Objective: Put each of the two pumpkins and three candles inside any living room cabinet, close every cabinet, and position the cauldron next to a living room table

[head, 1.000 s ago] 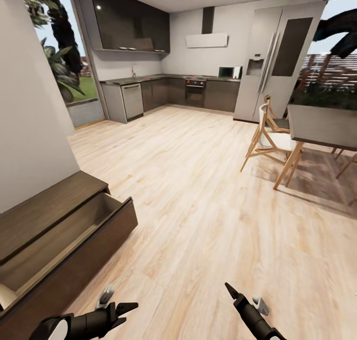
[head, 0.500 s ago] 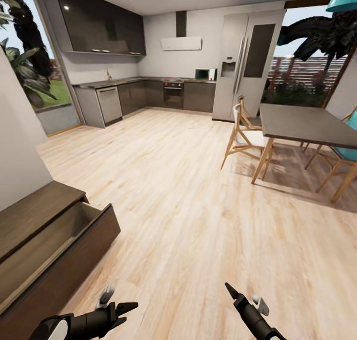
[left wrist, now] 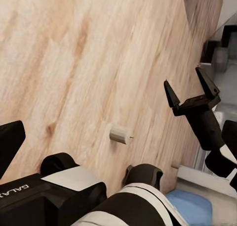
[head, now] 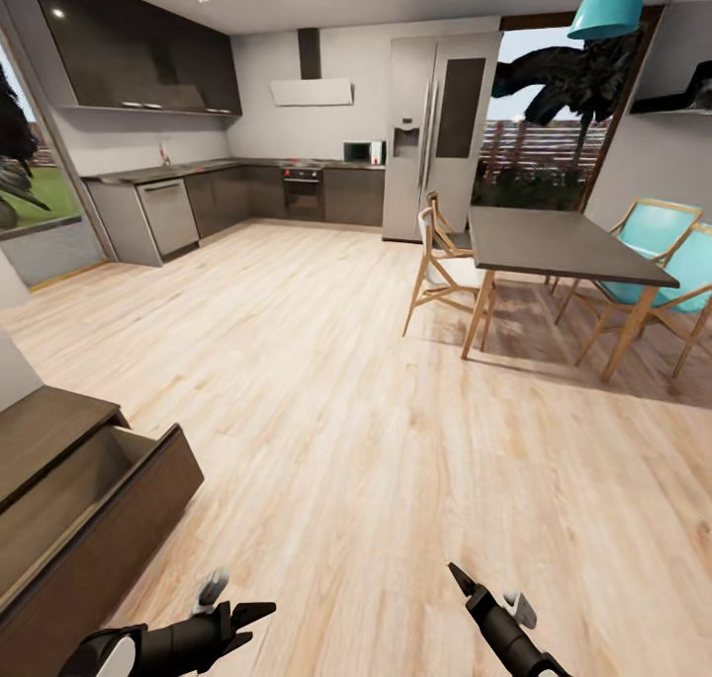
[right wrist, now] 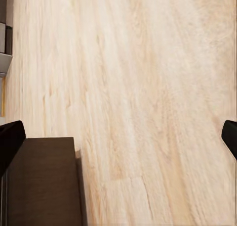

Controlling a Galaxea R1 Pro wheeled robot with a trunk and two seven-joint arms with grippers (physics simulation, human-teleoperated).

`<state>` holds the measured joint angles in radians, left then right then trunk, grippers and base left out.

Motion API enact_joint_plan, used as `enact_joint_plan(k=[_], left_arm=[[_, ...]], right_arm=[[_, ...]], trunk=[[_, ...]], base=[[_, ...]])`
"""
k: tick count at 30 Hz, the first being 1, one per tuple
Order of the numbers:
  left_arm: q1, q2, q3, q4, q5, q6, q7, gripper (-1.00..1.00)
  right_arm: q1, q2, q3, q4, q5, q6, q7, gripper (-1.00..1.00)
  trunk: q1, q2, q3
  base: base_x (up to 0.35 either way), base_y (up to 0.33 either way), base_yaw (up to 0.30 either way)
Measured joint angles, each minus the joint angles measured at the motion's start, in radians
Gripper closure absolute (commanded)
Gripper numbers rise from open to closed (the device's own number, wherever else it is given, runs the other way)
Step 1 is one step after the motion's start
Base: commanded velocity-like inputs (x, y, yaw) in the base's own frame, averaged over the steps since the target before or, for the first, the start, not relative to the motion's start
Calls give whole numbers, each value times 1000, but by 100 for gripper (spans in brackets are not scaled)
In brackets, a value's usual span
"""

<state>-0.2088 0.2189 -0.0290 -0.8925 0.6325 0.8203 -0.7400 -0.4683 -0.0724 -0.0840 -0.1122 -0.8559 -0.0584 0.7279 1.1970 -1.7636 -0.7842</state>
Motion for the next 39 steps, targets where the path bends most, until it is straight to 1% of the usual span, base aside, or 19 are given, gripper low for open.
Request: enact_joint_plan(k=[13, 19, 25, 39], left_arm=[[-1, -2, 0, 0, 2, 0, -1, -100], [0, -2, 0, 0, 3, 0, -1, -100], [0, -2, 1, 0, 2, 0, -4, -100], [0, -2, 0, 0, -1, 0, -2, -100]], right_arm=[[0, -1, 0, 0, 0, 0, 1, -100], [0, -1, 0, 0, 0, 0, 1, -100], [0, -1, 0, 0, 0, 0, 1, -100], [0, -2, 0, 0, 0, 0, 1, -100]], trunk=[[0, 0, 10], [0, 0, 14], [0, 0, 19], [0, 0, 30]], base=[[0, 2, -269], [0, 141, -269], [-5, 43, -270], [-217, 164, -269]])
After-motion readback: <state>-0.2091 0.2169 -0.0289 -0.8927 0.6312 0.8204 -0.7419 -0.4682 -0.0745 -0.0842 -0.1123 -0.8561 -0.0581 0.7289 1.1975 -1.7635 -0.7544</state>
